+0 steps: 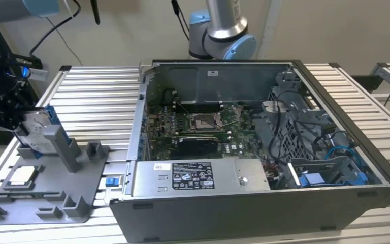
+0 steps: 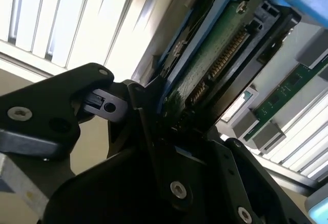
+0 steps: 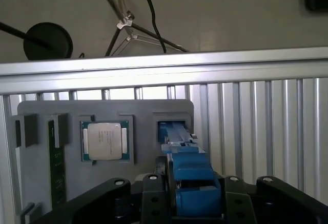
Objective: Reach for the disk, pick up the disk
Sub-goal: 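Pick up the disk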
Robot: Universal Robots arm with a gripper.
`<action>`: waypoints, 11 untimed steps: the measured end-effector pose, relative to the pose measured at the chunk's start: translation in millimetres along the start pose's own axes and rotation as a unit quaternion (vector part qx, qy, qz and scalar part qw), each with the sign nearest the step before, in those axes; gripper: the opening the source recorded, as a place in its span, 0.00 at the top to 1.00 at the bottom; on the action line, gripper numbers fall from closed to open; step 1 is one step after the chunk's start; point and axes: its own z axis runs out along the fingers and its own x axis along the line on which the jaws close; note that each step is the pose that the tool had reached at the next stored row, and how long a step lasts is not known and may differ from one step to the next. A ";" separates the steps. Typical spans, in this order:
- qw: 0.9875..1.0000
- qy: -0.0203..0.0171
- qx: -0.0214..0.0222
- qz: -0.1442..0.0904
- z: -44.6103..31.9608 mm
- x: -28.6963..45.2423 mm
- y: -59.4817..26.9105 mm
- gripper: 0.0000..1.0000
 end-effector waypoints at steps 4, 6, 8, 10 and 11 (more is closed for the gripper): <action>1.000 -0.003 0.000 0.000 -0.1 0.0 0.1 1.00; 1.000 -0.004 0.000 0.000 -0.1 0.0 0.1 1.00; 1.000 -0.004 0.000 0.000 -0.2 0.0 0.1 1.00; 1.000 -0.004 0.000 0.000 -3.1 -0.1 0.2 1.00; 1.000 -0.004 0.000 0.000 -5.7 -0.1 0.2 1.00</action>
